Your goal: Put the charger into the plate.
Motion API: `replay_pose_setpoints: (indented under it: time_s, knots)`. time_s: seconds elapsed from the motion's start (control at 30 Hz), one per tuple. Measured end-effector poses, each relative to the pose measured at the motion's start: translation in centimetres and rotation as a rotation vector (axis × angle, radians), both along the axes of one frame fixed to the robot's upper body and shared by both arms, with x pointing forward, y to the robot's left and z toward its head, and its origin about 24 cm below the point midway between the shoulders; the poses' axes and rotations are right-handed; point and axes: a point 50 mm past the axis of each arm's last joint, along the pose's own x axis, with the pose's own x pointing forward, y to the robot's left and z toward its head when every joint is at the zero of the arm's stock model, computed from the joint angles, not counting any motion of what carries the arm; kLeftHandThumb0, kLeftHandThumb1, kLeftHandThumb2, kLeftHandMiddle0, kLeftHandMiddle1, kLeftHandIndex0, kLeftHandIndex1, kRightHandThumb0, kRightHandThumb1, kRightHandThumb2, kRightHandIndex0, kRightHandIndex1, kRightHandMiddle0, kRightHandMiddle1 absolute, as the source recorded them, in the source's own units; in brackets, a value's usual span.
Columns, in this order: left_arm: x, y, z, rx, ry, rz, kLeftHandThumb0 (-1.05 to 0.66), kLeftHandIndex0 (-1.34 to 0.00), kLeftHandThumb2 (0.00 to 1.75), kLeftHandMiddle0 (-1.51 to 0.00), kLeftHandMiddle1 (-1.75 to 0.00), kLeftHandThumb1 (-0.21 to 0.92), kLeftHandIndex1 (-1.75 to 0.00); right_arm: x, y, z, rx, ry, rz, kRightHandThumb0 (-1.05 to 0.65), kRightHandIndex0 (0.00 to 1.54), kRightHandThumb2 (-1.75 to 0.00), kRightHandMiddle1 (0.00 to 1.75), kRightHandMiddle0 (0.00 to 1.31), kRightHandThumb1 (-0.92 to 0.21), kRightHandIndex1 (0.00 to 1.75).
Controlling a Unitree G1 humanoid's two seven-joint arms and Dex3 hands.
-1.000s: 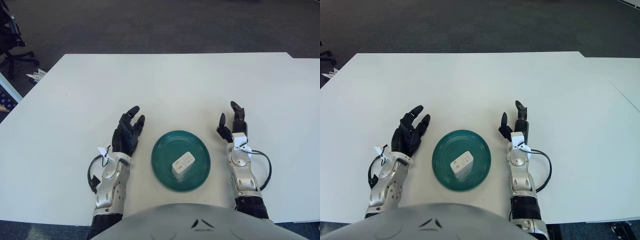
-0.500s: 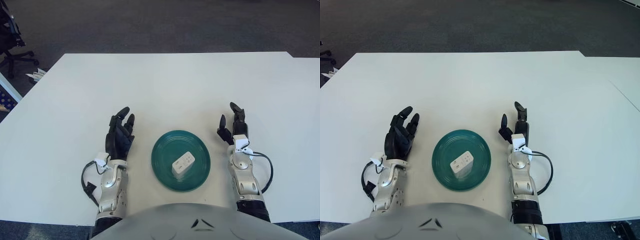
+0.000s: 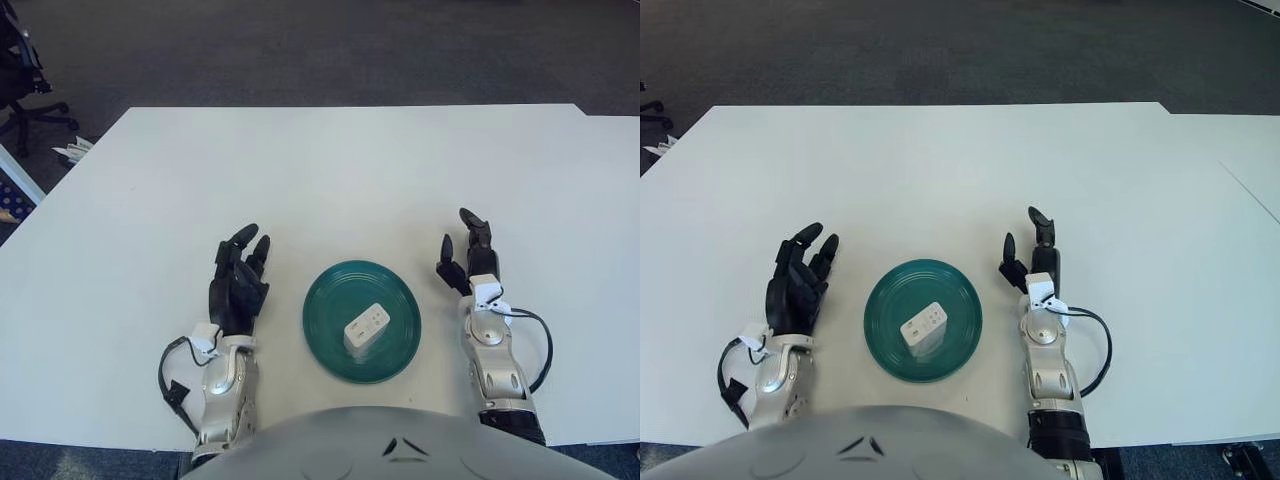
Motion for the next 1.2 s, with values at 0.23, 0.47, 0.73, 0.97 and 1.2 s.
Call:
replay_pose_setpoints:
  time_s: [0.23, 0.47, 0.73, 0.97, 1.2]
  knots:
    - [-0.5, -0.3, 0.3, -0.057, 0.016, 0.003, -0.91, -0.18, 0.85, -0.56, -0.19, 0.92, -0.94, -0.4, -0.6, 0.1, -0.008, 0.002, -0.01, -0.67, 0.2, -0.86, 0.6, 0.0, -0.92, 0.01]
    - [-0.9, -1.0, 0.4, -0.102, 0.038, 0.002, -0.9, -0.16, 0.86, -0.55, -0.19, 0.92, -0.91, -0.8, -1.0, 0.2, -0.016, 0.011, -0.007, -0.66, 0.19, -0.86, 0.61, 0.0, -0.92, 0.0]
    - [-1.3, -1.6, 0.5, -0.15, 0.051, 0.005, -0.89, -0.12, 0.85, -0.54, -0.19, 0.92, -0.88, -1.0, -1.1, 0.1, -0.019, 0.018, -0.006, -0.65, 0.18, -0.85, 0.62, 0.0, -0.92, 0.0]
    - [-1.3, -1.6, 0.6, -0.178, 0.056, -0.001, -0.89, -0.09, 0.84, -0.52, -0.17, 0.92, -0.86, -1.0, -1.1, 0.1, -0.019, 0.019, -0.002, -0.65, 0.18, -0.85, 0.61, 0.0, -0.92, 0.0]
    - [-1.2, -1.7, 0.6, -0.199, 0.057, -0.017, -0.9, -0.07, 0.83, -0.5, -0.15, 0.92, -0.85, -1.1, -1.1, 0.1, -0.019, 0.019, -0.001, -0.65, 0.18, -0.85, 0.61, 0.0, -0.92, 0.0]
